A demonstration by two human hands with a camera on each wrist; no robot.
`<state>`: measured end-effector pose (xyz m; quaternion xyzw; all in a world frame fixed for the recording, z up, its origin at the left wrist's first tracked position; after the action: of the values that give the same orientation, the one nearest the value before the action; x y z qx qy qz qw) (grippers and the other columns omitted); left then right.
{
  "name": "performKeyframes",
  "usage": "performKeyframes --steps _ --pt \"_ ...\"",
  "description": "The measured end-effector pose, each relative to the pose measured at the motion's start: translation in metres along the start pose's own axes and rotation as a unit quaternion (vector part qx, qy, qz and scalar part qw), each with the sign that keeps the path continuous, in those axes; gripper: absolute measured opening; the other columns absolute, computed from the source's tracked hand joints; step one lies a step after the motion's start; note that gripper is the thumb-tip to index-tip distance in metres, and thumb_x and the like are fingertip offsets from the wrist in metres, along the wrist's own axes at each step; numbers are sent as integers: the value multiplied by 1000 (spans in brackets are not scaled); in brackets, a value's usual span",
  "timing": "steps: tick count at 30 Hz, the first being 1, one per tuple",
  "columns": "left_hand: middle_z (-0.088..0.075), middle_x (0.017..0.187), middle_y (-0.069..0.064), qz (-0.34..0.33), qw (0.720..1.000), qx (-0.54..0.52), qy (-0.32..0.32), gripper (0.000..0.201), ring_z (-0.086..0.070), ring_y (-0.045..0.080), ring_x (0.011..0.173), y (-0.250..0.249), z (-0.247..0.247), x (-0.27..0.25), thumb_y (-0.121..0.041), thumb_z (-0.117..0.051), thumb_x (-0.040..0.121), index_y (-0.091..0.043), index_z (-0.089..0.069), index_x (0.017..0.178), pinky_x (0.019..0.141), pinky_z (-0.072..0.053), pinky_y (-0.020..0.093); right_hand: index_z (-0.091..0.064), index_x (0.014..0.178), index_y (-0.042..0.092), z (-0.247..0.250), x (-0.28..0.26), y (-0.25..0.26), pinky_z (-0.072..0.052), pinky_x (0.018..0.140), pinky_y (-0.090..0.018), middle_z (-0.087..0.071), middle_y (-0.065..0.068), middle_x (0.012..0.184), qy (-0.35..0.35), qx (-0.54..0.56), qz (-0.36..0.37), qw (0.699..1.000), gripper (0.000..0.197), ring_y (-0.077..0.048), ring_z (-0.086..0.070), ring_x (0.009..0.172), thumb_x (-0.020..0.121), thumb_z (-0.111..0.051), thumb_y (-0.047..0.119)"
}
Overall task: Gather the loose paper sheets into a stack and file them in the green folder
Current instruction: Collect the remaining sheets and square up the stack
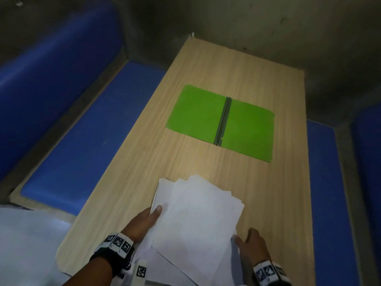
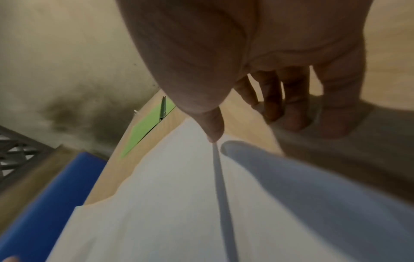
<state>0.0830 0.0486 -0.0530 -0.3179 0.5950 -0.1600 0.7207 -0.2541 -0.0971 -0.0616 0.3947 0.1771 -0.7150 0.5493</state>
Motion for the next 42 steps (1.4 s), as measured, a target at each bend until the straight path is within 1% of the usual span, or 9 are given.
performKeyframes --steps 6,13,16,19,22,27,34,38,42 --pt "-68 107 -24 -1 999 13 36 46 -66 4 101 -7 -36 -13 -56 -75 84 -36 -61 122 95 -51 26 -45 137 7 -53 -33 29 -38 107 -32 -50 -10 142 41 47 89 994 98 -26 -49 129 69 -60 75" --pt "-73 119 -12 -27 998 55 13 62 -69 5 106 26 -38 -4 -17 -86 81 -30 -56 133 94 -57 25 -50 86 15 -47 -34 27 -40 80 -28 -52 4 81 48 147 38 987 46 -18 -54 82 77 -68 57" --pt "-78 112 -14 -38 999 30 19 65 -73 3 104 21 -42 -9 -18 -91 75 -34 -60 130 92 -58 25 -67 94 7 -43 -30 22 -47 85 -32 -70 -2 96 89 259 30 961 65 -21 -64 93 55 -85 56" --pt "-77 123 -9 -72 997 -3 34 88 -73 16 114 -7 -44 -18 -46 -98 55 -36 -60 134 101 -57 49 -73 103 1 -32 -36 25 -49 98 -49 -72 -17 110 167 425 35 889 72 -34 -68 102 48 -94 42" --pt "-79 119 -2 -140 987 -28 68 79 -76 21 110 -60 -48 -36 -29 -95 63 -26 -61 134 100 -57 51 -64 118 4 -9 -47 39 -43 98 -64 -66 -26 117 203 575 85 788 55 -47 -63 106 69 -85 17" --pt "-77 122 13 -226 965 -40 127 77 -75 34 111 -144 -47 -73 -20 -91 63 -15 -61 134 91 -61 49 -66 117 1 31 -76 58 -51 87 -60 -63 -32 119 290 664 168 668 81 -48 -64 103 44 -97 18" --pt "-83 101 -4 -272 956 -20 106 66 -80 14 89 -180 -41 -96 -28 -94 66 -25 -65 125 70 -63 25 -63 114 12 106 -125 56 -56 80 -26 -75 2 107 26 520 367 771 45 -14 -70 101 74 -77 -1" --pt "-83 106 -6 -245 967 -49 46 83 -78 17 99 -145 -48 -89 -45 -102 45 -22 -71 119 80 -60 33 -70 104 25 89 -120 51 -55 89 -36 -74 7 106 -70 447 368 812 37 -10 -68 102 73 -82 10" --pt "-77 87 -33 -300 952 -59 -11 54 -73 -9 83 -151 -66 -94 -1 -91 70 -33 -65 105 62 -57 11 -70 98 7 91 -134 51 -53 82 -23 -73 1 92 -178 481 360 780 45 7 -65 91 71 -79 42"
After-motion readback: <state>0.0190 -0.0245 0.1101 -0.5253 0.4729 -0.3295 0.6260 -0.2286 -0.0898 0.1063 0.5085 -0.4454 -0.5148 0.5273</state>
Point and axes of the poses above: each hand's wrist, its own x-axis towards the middle knuckle, its own z-axis out of the back of the hand, y = z × x, the point moved 3 cm from there along x, towards the middle knuckle
